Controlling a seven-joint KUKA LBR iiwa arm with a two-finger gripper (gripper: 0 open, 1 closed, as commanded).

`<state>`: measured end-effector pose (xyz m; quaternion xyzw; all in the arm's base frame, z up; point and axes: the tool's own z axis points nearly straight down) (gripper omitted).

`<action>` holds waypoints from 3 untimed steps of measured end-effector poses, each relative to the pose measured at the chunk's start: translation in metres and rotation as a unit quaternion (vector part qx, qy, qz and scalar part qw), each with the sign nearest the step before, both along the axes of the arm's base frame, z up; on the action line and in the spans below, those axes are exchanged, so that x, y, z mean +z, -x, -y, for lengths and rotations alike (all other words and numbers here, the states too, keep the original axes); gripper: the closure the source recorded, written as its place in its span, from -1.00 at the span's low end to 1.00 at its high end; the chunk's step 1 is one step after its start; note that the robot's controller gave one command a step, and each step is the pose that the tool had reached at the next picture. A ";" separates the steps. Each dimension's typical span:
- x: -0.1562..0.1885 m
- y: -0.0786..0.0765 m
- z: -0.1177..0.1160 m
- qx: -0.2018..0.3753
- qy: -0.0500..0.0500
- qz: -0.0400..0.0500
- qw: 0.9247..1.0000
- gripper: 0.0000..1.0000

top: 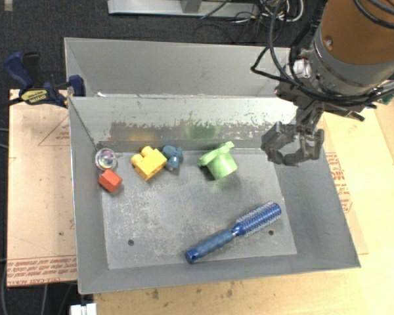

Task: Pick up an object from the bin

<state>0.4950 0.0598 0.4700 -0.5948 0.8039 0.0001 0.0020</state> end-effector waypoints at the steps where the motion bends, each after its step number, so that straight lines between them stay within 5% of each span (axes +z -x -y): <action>1: 0.000 -0.006 -0.014 0.280 0.001 0.000 0.960 1.00; 2: -0.204 -0.006 -0.009 0.328 -0.001 -0.005 0.945 1.00; 3: -0.281 0.015 -0.010 0.506 0.000 -0.004 0.863 1.00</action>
Offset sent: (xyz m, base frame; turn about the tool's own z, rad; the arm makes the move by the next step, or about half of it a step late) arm 0.0053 0.0134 0.0000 -0.5721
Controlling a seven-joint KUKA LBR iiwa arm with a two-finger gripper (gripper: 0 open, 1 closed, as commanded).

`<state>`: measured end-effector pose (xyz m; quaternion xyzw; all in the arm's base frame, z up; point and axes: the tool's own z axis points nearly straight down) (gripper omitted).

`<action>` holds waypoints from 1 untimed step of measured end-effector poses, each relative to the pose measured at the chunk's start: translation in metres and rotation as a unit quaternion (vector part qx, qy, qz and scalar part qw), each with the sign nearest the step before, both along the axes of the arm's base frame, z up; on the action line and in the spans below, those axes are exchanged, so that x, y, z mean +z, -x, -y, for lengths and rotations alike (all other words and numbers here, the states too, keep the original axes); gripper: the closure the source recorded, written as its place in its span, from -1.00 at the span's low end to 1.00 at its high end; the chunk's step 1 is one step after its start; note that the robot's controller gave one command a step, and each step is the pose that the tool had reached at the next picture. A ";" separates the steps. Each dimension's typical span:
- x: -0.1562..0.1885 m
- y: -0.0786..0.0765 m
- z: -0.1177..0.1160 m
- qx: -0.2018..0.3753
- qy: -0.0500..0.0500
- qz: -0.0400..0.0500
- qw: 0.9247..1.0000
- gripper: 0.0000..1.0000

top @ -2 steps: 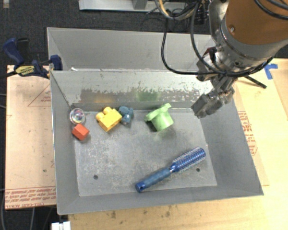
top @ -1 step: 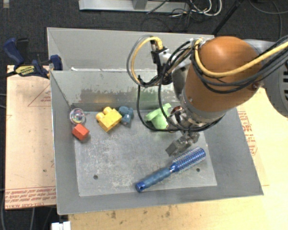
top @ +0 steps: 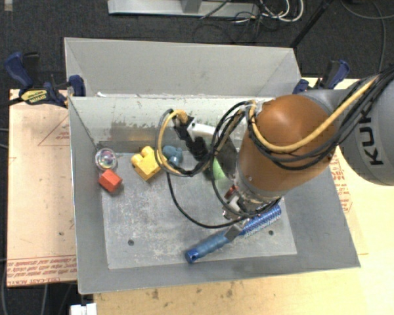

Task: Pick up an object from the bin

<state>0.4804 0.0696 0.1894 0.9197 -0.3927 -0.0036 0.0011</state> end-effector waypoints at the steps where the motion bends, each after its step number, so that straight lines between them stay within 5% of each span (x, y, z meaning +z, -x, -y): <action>1: -0.062 0.002 0.008 0.051 0.000 -0.001 0.999 1.00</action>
Offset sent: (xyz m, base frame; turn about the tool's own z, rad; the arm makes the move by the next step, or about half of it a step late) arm -0.0002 -0.0081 -0.0582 -0.1068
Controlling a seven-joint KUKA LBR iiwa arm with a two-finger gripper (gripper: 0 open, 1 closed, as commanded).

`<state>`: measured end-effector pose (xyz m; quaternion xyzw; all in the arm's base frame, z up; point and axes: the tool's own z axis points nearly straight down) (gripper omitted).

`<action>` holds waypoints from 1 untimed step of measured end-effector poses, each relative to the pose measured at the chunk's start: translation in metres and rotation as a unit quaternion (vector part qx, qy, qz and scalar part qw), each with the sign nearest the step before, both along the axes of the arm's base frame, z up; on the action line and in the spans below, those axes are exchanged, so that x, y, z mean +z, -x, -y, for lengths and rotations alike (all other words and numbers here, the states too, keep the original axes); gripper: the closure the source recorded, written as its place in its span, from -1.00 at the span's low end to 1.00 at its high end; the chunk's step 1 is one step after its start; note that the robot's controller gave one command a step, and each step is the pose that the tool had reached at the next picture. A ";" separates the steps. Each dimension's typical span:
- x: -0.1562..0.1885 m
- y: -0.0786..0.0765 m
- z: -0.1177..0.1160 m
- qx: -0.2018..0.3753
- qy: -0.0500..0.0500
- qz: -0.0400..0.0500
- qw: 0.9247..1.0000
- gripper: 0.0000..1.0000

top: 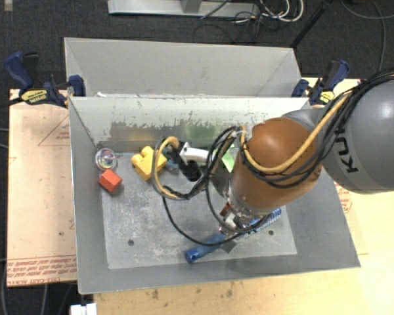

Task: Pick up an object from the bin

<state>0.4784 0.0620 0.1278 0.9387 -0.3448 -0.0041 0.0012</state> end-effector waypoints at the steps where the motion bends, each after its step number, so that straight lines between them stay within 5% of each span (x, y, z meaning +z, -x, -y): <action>1: 0.002 -0.001 -0.001 0.001 -0.001 0.003 1.000 -1.00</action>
Offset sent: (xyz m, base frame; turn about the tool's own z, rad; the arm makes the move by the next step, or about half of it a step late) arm 0.0000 0.0000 0.0000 0.0000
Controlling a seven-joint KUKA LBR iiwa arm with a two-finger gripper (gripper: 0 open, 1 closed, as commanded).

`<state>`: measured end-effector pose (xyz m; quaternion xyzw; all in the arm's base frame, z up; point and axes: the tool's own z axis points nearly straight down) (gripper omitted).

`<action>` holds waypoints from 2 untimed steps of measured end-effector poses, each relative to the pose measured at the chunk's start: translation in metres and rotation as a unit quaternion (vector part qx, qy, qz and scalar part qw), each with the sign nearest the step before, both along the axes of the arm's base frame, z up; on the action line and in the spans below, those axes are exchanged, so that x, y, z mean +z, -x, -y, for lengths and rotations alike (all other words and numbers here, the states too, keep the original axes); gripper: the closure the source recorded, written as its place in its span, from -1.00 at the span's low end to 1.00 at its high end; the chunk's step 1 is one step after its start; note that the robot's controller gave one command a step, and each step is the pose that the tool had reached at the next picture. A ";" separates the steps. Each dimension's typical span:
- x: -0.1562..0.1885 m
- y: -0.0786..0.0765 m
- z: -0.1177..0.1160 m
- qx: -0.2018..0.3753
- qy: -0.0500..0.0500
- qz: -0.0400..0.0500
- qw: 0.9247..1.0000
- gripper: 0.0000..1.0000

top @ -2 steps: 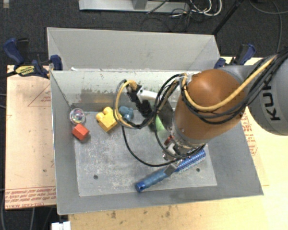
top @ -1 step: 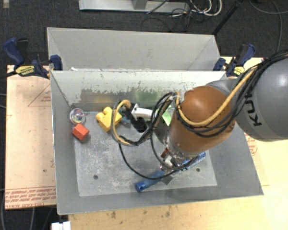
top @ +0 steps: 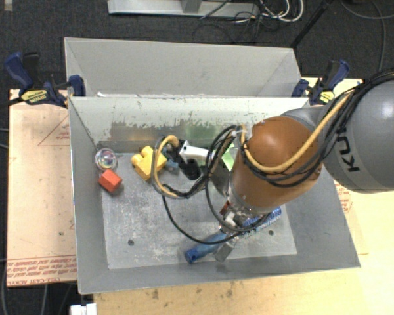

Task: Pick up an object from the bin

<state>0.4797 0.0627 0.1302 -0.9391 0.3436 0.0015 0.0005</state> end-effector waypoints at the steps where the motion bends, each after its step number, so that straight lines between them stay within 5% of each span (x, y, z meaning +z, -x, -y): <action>1: -0.040 -0.009 -0.011 0.082 0.000 -0.001 0.997 -1.00; 2: -0.051 -0.006 -0.013 0.185 0.000 0.002 0.983 -1.00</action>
Offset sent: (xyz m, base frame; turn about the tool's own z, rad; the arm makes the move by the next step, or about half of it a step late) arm 0.0100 0.0099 -0.0379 -0.1697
